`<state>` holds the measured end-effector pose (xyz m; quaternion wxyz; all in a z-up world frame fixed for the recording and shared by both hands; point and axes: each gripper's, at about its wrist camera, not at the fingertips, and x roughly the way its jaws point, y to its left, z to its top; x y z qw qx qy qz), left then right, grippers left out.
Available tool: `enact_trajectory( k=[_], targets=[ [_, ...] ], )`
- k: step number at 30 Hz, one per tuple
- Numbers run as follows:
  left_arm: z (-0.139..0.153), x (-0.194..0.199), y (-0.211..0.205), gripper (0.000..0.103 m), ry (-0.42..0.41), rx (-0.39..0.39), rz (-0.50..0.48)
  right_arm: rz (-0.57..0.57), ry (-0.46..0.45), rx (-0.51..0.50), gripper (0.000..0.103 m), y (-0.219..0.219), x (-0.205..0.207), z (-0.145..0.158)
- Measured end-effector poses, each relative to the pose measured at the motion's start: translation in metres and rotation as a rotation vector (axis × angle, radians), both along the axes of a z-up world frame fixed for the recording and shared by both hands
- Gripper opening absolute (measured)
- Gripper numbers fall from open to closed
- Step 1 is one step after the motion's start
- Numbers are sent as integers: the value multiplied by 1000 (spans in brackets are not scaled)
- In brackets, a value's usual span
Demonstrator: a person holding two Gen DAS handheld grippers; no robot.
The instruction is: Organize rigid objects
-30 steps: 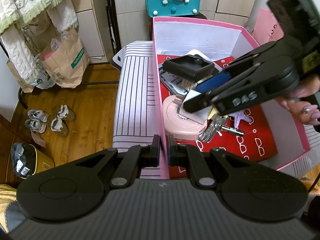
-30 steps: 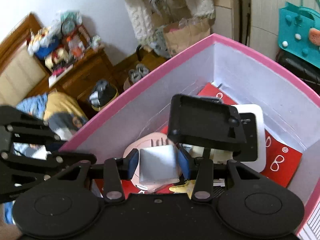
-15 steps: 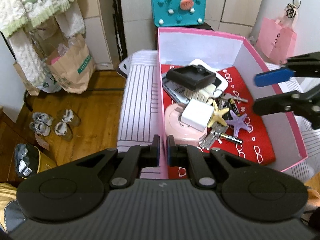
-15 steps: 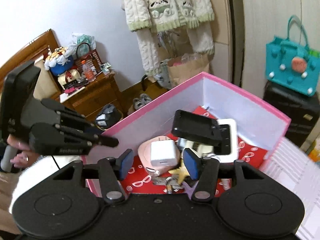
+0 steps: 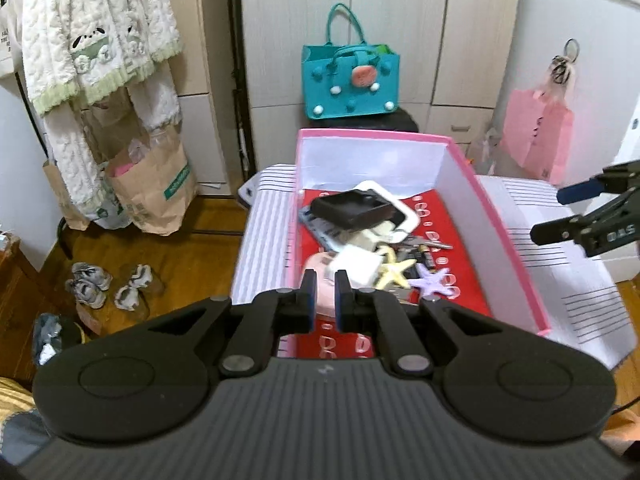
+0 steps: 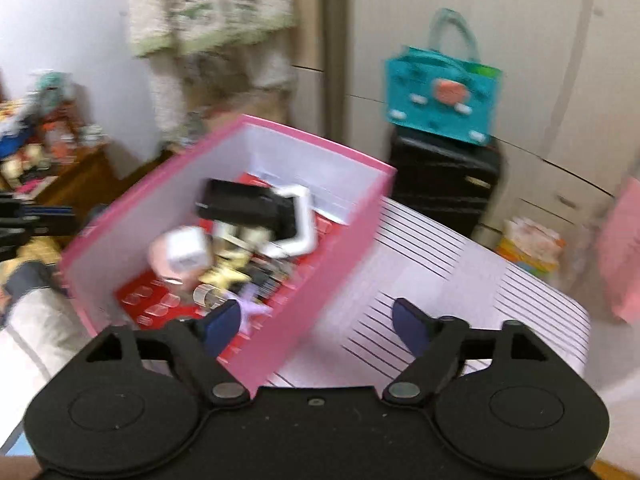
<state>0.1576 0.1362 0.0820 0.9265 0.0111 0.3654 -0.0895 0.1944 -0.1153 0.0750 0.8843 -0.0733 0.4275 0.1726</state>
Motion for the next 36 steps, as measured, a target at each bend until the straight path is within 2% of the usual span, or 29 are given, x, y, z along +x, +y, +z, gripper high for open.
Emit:
enact_trajectory(
  k=[4,11,14,18,25,29,31,33,36],
  targets=[
    [5,-15,-12,9,-16,-39,-24,-7,-3,-80,92,-10,-20,-3],
    [6,-46,-39,13,-82,-93,-83,-76,-123,123,92,-44,-64,0],
    [1,-57,-49,15,-89,-138,-78,-97,-155,140,92,-47,-82,-2],
    [-11,-74,-64,22,-91,-165,-75,-211,-259,151,92,-47,-111,-6],
    [-17,-97,-75,44,-176,-114,8,-266,-316,144,92,-44,-153,1],
    [-20,-106,-80,53,-239,-50,81,-297,-354,110,93,-43,-174,2],
    [-23,-109,-80,62,-245,-56,93,-303,-361,101,93,-42,-184,0],
    [-27,-114,-80,66,-252,-82,100,-306,-378,95,93,-44,-196,-5],
    [-33,-122,-87,72,-266,-77,91,-337,-391,86,93,-47,-209,-11]
  ],
)
